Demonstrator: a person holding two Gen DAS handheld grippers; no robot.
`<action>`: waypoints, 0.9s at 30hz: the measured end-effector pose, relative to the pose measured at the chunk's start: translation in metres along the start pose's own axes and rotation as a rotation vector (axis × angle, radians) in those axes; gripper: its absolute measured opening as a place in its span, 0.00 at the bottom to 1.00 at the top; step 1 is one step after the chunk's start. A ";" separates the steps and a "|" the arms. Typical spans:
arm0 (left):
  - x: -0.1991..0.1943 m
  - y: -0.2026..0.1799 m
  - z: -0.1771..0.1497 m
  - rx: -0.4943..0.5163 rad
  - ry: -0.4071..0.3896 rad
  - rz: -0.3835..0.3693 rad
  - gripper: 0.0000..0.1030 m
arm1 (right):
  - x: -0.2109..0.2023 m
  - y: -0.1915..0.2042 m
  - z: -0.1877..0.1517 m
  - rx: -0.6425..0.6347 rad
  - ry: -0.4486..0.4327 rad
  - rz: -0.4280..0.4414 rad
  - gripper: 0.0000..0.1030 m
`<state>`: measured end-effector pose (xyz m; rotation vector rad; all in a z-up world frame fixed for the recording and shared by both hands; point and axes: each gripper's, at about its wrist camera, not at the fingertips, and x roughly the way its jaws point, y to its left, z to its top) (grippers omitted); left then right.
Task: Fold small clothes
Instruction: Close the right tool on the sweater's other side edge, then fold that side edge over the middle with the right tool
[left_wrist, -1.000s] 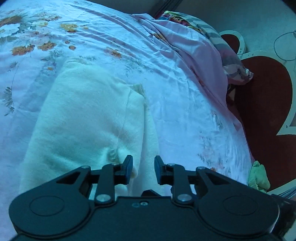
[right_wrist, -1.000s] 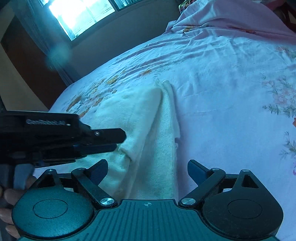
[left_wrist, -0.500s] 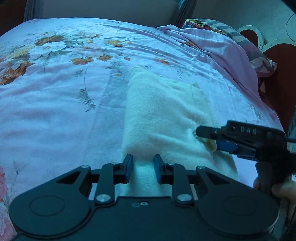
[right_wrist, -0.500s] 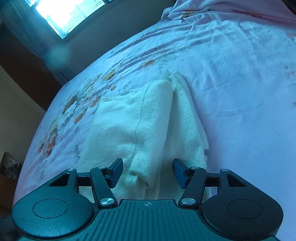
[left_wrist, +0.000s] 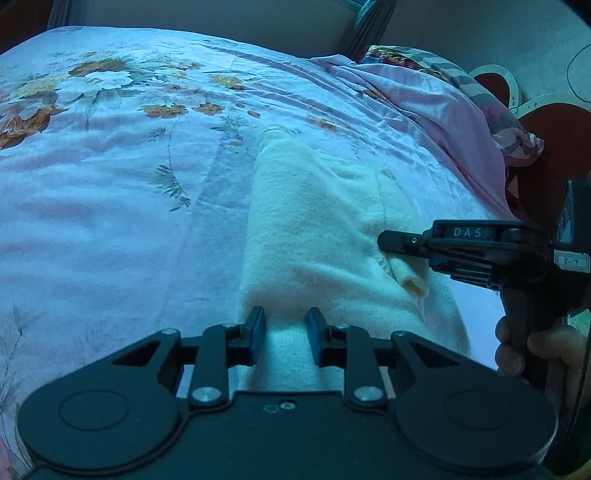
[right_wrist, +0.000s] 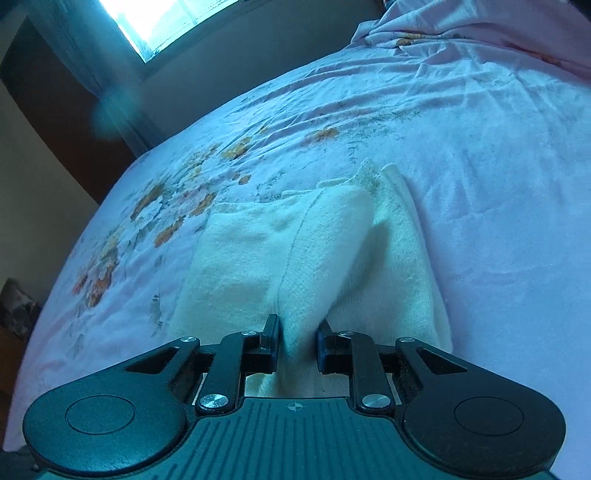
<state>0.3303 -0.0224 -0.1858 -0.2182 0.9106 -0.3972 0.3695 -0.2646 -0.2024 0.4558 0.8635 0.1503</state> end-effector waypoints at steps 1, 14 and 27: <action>0.000 -0.001 0.000 0.004 0.000 0.003 0.21 | 0.003 -0.003 -0.001 0.004 0.025 0.019 0.20; 0.000 -0.007 -0.001 0.042 -0.012 0.019 0.21 | 0.041 -0.014 0.031 0.066 0.021 0.056 0.17; 0.025 -0.062 -0.007 0.129 0.041 -0.093 0.21 | 0.029 -0.011 0.051 -0.264 -0.005 -0.168 0.12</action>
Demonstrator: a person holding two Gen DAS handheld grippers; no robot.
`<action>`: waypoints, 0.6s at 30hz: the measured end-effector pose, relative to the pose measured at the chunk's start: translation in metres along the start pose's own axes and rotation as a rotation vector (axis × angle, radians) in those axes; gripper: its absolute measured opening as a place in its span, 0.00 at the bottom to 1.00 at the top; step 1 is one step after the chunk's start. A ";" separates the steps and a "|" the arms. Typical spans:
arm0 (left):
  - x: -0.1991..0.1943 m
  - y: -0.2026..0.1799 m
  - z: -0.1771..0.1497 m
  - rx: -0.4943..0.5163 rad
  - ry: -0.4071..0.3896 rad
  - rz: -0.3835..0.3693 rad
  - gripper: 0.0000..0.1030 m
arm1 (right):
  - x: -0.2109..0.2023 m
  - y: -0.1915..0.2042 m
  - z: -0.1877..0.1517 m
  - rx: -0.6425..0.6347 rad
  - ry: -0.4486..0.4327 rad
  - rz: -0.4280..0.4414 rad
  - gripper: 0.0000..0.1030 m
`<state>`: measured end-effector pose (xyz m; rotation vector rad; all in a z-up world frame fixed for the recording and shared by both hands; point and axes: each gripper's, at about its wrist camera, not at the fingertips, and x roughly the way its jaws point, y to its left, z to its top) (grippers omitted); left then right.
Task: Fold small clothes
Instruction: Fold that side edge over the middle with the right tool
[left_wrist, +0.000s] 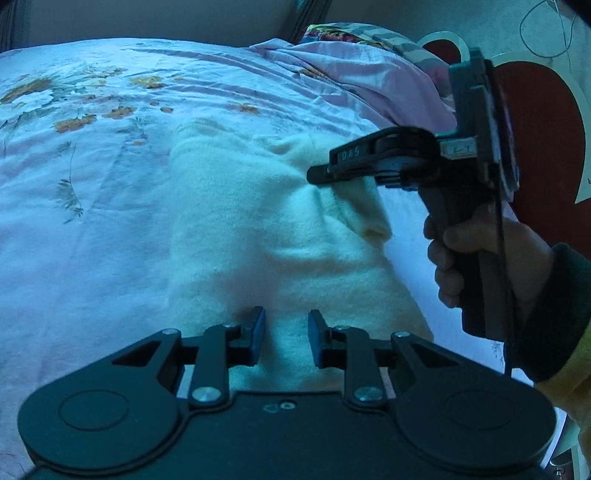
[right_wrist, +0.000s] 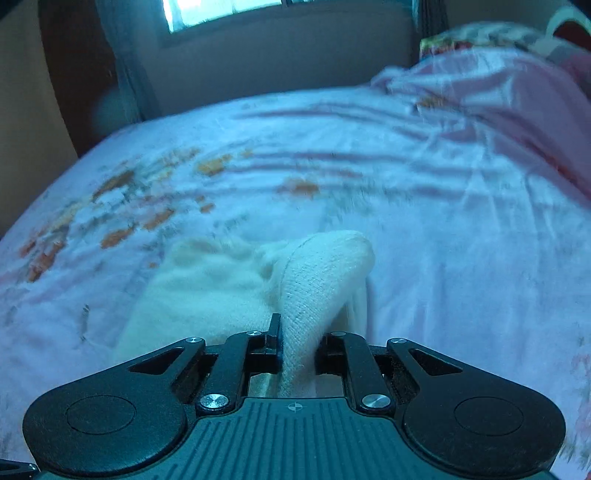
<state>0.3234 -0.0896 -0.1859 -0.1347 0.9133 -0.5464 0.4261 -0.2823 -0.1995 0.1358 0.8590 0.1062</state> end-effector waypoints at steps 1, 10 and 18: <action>0.001 0.000 -0.002 0.009 0.003 0.000 0.21 | 0.005 -0.004 -0.008 -0.002 0.015 -0.016 0.12; -0.032 0.011 0.003 0.033 -0.059 0.066 0.21 | -0.081 -0.016 -0.043 0.138 0.018 0.086 0.41; -0.016 0.020 -0.009 0.023 0.013 0.102 0.22 | -0.111 0.001 -0.113 0.189 0.103 0.063 0.19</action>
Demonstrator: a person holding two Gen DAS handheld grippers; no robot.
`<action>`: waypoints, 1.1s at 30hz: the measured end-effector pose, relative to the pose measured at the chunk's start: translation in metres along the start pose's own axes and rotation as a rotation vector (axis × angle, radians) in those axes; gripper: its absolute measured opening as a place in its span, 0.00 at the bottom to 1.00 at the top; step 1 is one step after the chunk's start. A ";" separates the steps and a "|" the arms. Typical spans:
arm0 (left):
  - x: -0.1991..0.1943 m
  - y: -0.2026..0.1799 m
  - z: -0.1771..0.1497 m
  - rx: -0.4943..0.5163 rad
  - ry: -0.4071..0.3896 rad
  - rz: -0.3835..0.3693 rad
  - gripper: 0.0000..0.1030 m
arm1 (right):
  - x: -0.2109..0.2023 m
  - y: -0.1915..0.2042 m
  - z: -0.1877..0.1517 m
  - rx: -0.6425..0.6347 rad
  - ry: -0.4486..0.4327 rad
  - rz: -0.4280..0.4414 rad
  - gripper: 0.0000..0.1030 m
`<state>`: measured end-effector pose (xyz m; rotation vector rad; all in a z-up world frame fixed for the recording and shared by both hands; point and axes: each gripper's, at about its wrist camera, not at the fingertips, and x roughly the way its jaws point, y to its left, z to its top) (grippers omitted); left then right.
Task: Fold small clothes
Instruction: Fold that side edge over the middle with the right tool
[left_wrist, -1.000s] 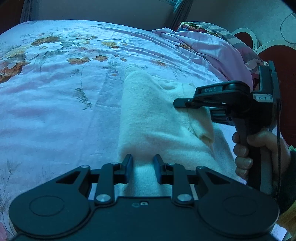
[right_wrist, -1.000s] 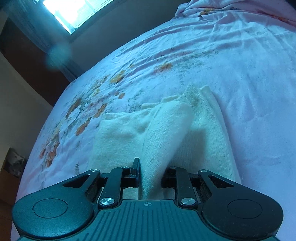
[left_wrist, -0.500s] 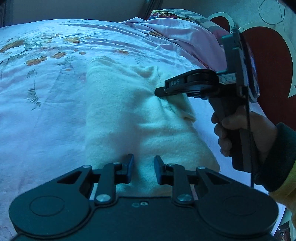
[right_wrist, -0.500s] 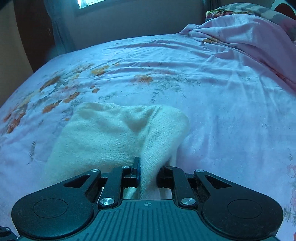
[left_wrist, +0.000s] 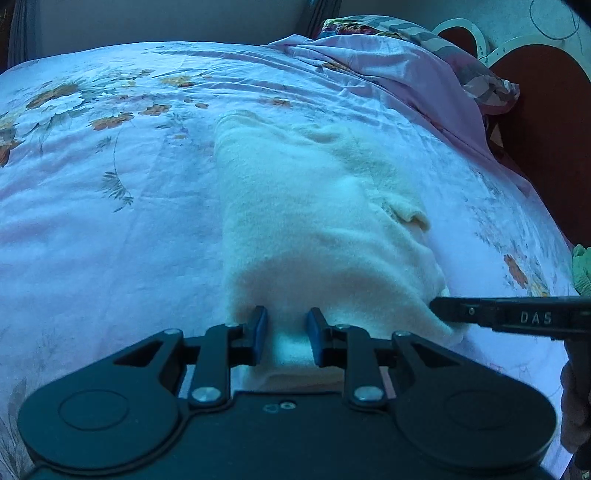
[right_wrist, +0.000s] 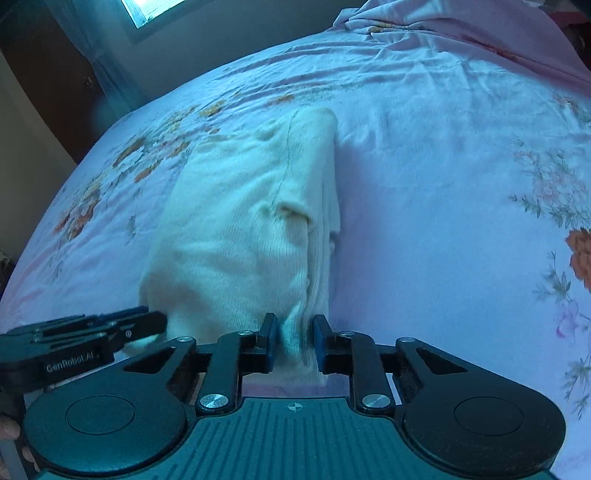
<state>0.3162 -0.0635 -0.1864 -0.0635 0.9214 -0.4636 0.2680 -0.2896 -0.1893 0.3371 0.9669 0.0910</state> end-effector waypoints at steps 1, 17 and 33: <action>-0.001 0.001 0.002 -0.016 0.005 -0.004 0.22 | -0.002 0.001 -0.002 0.004 -0.001 -0.001 0.17; -0.008 -0.001 0.002 -0.018 0.002 0.020 0.22 | -0.012 0.010 -0.014 -0.106 -0.002 -0.072 0.09; 0.016 -0.007 0.022 0.029 -0.004 0.050 0.25 | 0.020 0.054 0.027 -0.193 -0.088 -0.110 0.10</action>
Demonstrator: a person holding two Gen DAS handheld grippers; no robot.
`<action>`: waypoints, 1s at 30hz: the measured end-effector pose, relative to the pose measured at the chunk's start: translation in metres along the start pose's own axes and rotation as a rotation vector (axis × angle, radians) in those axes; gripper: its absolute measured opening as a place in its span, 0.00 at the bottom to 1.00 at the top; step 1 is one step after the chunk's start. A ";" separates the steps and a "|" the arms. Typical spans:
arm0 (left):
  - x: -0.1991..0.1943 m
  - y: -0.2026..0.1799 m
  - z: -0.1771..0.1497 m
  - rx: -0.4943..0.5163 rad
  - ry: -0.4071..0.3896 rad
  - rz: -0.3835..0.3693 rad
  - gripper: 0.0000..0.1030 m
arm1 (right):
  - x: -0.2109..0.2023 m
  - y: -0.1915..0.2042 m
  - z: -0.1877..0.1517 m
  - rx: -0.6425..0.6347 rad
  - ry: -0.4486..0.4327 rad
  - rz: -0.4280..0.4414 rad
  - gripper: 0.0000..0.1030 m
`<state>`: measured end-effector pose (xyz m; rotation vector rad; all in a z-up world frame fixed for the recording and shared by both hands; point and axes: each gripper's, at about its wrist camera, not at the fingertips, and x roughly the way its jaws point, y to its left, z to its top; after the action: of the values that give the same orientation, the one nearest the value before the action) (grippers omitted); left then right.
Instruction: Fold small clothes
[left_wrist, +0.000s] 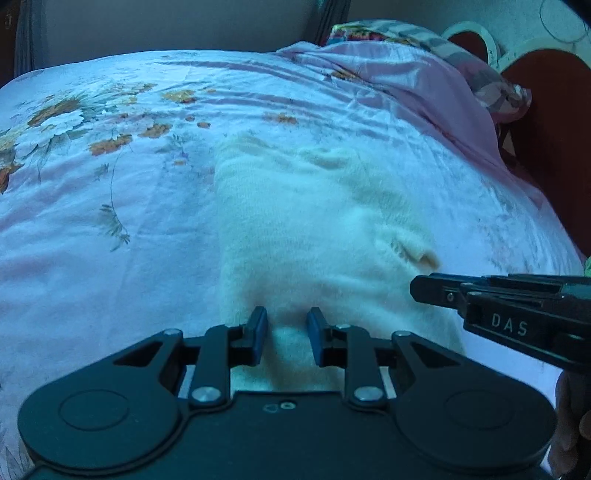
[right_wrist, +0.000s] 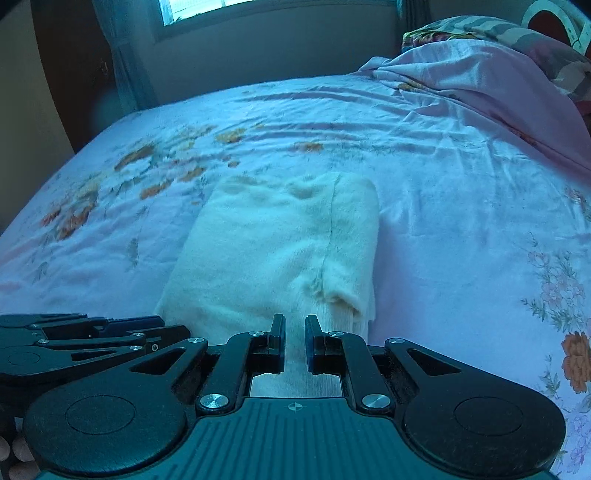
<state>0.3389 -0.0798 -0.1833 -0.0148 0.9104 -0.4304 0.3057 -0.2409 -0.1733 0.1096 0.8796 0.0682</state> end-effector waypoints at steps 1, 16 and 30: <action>0.001 0.000 -0.007 0.024 0.000 0.005 0.25 | 0.012 0.000 -0.012 -0.039 0.045 -0.028 0.09; 0.003 -0.001 0.008 0.054 -0.026 0.006 0.27 | -0.006 0.027 -0.016 -0.176 -0.103 -0.010 0.10; -0.007 -0.013 -0.024 0.114 -0.022 0.042 0.27 | 0.003 0.022 -0.058 -0.234 -0.055 -0.135 0.13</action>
<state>0.3121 -0.0855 -0.1904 0.1037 0.8624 -0.4421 0.2621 -0.2150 -0.2096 -0.1662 0.8164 0.0417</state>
